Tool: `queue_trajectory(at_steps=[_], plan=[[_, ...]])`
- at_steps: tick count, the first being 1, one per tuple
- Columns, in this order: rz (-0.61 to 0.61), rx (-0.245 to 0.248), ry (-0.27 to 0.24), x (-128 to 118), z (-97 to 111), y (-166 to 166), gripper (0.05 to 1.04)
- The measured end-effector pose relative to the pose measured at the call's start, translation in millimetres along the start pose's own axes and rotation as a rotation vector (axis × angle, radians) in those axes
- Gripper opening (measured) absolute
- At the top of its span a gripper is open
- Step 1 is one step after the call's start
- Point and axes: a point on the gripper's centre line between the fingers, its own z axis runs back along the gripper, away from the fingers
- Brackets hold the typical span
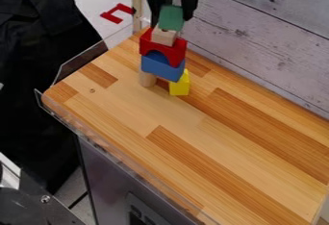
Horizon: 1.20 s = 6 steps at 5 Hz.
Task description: Put the green triangle on top of the cube with a hole
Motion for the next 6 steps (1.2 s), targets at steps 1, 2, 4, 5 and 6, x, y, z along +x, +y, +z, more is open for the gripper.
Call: queue_trajectory(at_steps=[1, 2, 4, 5, 6], plan=[[-0.009, 0.028, 0.026, 2, -13, 6, 0.561], [-0.011, 0.052, 0.031, 7, -19, 9, 0.561], [0.001, 0.062, 0.026, 14, -18, 13, 0.561], [0.005, 0.061, 0.02, 18, -17, 14, 0.561], [0.004, 0.06, 0.038, 17, -21, 15, 0.561]])
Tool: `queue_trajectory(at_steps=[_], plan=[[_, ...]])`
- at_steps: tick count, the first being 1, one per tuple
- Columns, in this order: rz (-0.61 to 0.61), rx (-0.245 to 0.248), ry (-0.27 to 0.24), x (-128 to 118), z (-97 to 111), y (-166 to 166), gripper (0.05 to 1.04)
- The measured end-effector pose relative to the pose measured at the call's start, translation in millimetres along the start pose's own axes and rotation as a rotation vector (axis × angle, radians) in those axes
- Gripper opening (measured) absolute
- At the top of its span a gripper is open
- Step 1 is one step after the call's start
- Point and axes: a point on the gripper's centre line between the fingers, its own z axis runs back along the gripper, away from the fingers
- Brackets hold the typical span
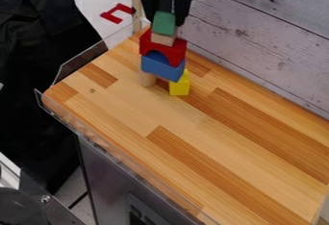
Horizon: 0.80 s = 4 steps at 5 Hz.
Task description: Put the green triangle on top of the cube with a hole
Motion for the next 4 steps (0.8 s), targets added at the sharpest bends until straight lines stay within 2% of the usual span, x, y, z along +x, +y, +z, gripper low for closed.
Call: queue_trajectory(at_steps=[1, 2, 3, 4], plan=[[-0.001, 0.001, 0.021, 2.6, -7.1, -0.1, 0.638], [0.011, 0.0, 0.032, 6.1, -9.8, -0.9, 0.921], [0.034, 0.0, 0.028, 7.2, -10.0, -1.0, 1.002], [0.059, 0.001, 0.026, 7.2, -9.5, -0.8, 0.999]])
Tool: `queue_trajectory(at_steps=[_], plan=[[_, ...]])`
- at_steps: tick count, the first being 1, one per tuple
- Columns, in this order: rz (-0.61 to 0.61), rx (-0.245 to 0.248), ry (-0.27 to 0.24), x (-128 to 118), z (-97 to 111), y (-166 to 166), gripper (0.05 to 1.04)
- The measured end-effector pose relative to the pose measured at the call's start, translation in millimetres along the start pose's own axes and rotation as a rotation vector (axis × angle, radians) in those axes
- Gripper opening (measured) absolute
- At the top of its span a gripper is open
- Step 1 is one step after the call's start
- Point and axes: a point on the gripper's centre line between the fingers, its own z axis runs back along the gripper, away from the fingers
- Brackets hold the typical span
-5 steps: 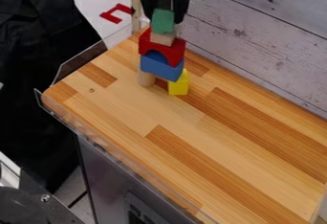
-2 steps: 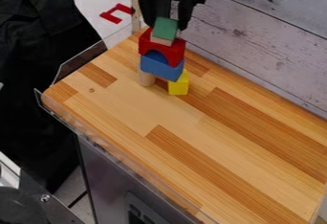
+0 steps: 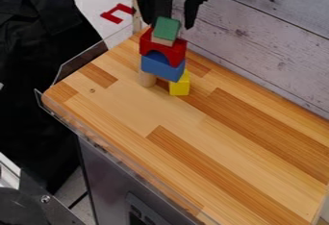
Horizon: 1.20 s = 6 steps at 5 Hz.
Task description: Put the green triangle on top of the cube with a hole
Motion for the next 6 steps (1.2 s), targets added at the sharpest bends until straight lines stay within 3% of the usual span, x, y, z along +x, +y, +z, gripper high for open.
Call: queue_trajectory(at_steps=[1, 2, 3, 4, 6], plan=[[-0.019, -0.003, -0.009, -1, 10, -6, 0.999], [-0.105, 0.017, -0.089, 5, 59, -31, 0.999], [-0.163, 0.055, -0.004, -21, 68, -51, 0.999], [-0.231, 0.043, 0.106, -51, 55, -72, 0.999], [-0.254, 0.013, 0.172, -74, 27, -88, 0.999]])
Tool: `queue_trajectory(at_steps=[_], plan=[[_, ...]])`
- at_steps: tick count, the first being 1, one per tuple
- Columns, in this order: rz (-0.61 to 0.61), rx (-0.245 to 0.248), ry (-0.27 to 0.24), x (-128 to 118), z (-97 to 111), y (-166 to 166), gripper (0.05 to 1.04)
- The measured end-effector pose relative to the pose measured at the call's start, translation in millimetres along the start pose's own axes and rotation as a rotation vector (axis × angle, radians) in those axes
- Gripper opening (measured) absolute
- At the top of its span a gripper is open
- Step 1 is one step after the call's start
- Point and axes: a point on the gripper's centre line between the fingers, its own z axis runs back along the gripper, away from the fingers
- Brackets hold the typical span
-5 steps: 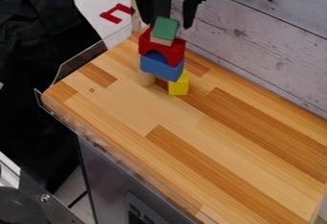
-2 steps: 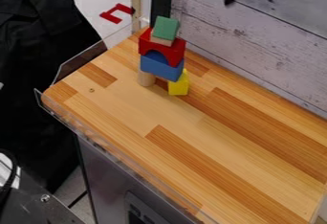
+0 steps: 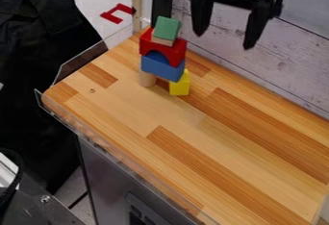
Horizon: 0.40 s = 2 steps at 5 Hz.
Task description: Put the green triangle on top of the cube with a hole
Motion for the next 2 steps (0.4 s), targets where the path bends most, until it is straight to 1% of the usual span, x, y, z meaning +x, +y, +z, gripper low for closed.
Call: queue_trajectory(at_steps=[1, 2], plan=[[0.007, 0.004, 0.005, 4.4, -13.3, 1.0, 0.999], [0.03, 0.027, -0.01, 9.4, -17.6, 9.5, 0.999]])
